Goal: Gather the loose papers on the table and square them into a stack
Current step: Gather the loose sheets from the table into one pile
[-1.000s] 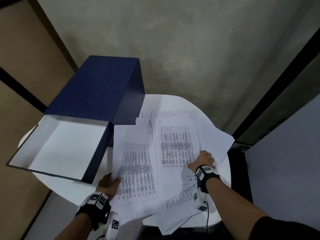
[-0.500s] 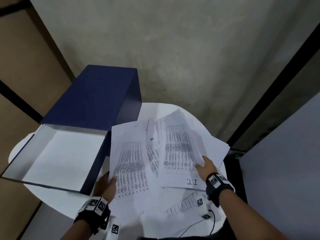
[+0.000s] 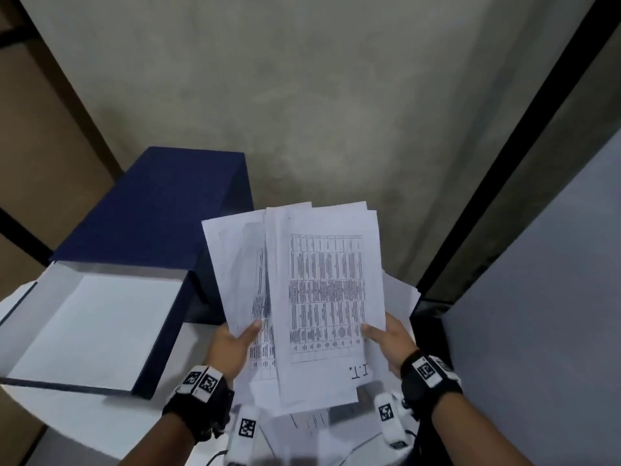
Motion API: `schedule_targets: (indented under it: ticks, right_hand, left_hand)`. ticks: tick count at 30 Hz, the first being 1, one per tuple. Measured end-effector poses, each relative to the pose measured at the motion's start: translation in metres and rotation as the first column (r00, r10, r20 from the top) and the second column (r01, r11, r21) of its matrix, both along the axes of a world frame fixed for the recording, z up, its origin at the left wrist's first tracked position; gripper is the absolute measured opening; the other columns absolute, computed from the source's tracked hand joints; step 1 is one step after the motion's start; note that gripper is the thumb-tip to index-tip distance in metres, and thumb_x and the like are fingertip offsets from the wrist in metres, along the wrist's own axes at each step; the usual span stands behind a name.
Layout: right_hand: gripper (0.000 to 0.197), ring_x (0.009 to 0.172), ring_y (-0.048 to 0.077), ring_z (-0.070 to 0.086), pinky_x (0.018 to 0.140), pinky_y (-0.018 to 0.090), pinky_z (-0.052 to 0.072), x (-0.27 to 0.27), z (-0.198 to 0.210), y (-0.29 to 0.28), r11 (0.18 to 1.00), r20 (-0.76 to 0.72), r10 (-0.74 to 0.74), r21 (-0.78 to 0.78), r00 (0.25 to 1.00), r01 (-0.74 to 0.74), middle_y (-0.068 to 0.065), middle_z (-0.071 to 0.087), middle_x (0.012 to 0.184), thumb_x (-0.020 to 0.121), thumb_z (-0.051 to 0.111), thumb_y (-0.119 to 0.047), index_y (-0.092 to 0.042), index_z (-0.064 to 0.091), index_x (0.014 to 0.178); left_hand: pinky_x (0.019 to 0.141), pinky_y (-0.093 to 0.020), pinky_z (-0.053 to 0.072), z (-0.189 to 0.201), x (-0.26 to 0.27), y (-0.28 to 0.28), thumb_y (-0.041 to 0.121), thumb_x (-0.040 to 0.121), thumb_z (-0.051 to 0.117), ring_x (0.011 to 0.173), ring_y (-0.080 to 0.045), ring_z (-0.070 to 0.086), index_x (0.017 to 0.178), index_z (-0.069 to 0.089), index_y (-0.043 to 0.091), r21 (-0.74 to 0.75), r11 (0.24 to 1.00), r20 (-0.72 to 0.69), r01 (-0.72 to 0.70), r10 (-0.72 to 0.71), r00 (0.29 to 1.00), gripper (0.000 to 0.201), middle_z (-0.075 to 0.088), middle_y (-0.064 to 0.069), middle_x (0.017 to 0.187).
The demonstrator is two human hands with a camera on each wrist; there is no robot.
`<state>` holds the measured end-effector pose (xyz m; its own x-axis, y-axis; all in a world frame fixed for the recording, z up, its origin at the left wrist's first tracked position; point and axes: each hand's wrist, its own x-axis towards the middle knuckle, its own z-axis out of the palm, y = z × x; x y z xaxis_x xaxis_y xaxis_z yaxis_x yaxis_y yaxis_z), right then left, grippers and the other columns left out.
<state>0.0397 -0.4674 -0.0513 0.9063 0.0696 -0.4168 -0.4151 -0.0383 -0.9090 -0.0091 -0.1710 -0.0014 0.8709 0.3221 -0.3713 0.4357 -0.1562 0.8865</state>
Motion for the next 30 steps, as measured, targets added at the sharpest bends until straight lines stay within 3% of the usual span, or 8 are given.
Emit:
schedule_targets:
  ticks: [8, 10, 13, 18, 22, 24, 27, 30]
  right_hand:
    - [0.025, 0.116, 0.015, 0.061, 0.109, 0.043, 0.04, -0.01, 0.006, 0.008, 0.997, 0.056, -0.073, 0.035, 0.996, 0.071, -0.006, 0.068, 0.121, 0.093, 0.059, -0.015, -0.025, 0.066, 0.115]
    - [0.026, 0.113, 0.014, 0.064, 0.105, 0.041, 0.044, -0.011, 0.012, 0.005, 0.997, 0.089, -0.074, 0.031, 0.993, 0.072, -0.006, 0.07, 0.118, 0.09, 0.063, -0.014, -0.024, 0.066, 0.115]
    - [0.039, 0.105, 0.014, 0.068, 0.096, 0.036, 0.051, -0.011, 0.024, 0.0, 0.999, 0.141, -0.036, 0.021, 0.989, 0.034, -0.005, 0.073, 0.11, 0.078, 0.075, -0.004, -0.019, 0.065, 0.113]
    - [0.043, 0.093, 0.0, 0.069, 0.086, 0.024, 0.053, -0.018, 0.024, -0.011, 0.994, 0.174, -0.075, -0.064, 0.982, 0.087, -0.02, 0.073, 0.093, 0.073, 0.078, 0.001, -0.026, 0.062, 0.102]
    - [0.031, 0.093, 0.001, 0.069, 0.085, 0.025, 0.055, -0.036, 0.003, -0.017, 0.989, 0.109, -0.071, -0.124, 0.992, 0.084, -0.023, 0.074, 0.087, 0.077, 0.077, -0.004, -0.026, 0.064, 0.096]
    - [0.025, 0.098, 0.003, 0.068, 0.092, 0.032, 0.053, -0.042, -0.005, -0.018, 0.986, 0.087, -0.034, -0.157, 0.996, 0.047, -0.023, 0.073, 0.092, 0.082, 0.073, -0.01, -0.029, 0.066, 0.097]
    - [0.019, 0.099, -0.002, 0.066, 0.095, 0.031, 0.051, -0.047, -0.013, -0.02, 0.979, 0.07, 0.008, -0.201, 0.997, 0.007, -0.026, 0.072, 0.094, 0.087, 0.068, -0.018, -0.033, 0.066, 0.098]
    - [0.017, 0.096, -0.002, 0.064, 0.089, 0.027, 0.051, -0.047, -0.012, -0.024, 0.97, 0.072, -0.023, -0.239, 0.997, 0.04, -0.024, 0.069, 0.095, 0.091, 0.064, -0.019, -0.033, 0.064, 0.101]
  left_hand:
    - [0.101, -0.029, 0.036, 0.014, 0.024, -0.03, 0.052, 0.09, 0.05, 0.118, -0.022, 0.054, 0.122, 0.055, 0.009, -0.11, 0.994, 0.094, 0.02, -0.009, 0.996, 0.054, 0.057, 0.001, 0.117]
    - [0.097, -0.029, 0.045, 0.013, 0.027, -0.031, 0.054, 0.075, 0.07, 0.104, -0.007, 0.064, 0.105, 0.062, 0.02, -0.063, 0.991, 0.15, 0.12, -0.109, 0.983, 0.046, 0.068, 0.014, 0.103]
    - [0.079, -0.007, 0.048, 0.011, 0.031, -0.037, 0.019, 0.08, 0.075, 0.081, 0.016, 0.061, 0.096, 0.059, 0.029, -0.018, 0.981, 0.203, 0.195, -0.188, 0.961, 0.025, 0.067, 0.035, 0.072]
    - [0.082, -0.025, 0.048, -0.002, 0.032, -0.046, 0.023, 0.077, 0.078, 0.082, -0.008, 0.064, 0.083, 0.06, 0.026, 0.011, 0.978, 0.207, 0.209, -0.207, 0.956, 0.019, 0.07, 0.009, 0.087]
    - [0.053, -0.02, 0.048, -0.022, 0.023, -0.051, 0.022, 0.076, 0.077, 0.047, -0.004, 0.056, 0.07, 0.064, 0.014, 0.042, 0.945, 0.138, 0.324, -0.327, 0.935, 0.017, 0.062, 0.009, 0.049]
    - [0.045, -0.022, 0.044, -0.034, 0.022, -0.052, 0.031, 0.076, 0.076, 0.04, -0.007, 0.05, 0.078, 0.064, 0.001, 0.059, 0.939, 0.043, 0.34, -0.343, 0.938, 0.032, 0.056, 0.006, 0.048]
    - [0.067, -0.033, 0.057, -0.053, 0.024, -0.051, 0.052, 0.073, 0.072, 0.063, -0.015, 0.066, 0.095, 0.068, 0.006, 0.072, 0.929, 0.0, 0.362, -0.363, 0.932, 0.051, 0.07, 0.0, 0.071]
    - [0.09, -0.034, 0.053, -0.048, 0.026, -0.059, 0.046, 0.08, 0.07, 0.097, -0.012, 0.068, 0.112, 0.066, 0.017, 0.076, 0.904, 0.041, 0.421, -0.424, 0.905, 0.044, 0.073, 0.005, 0.102]
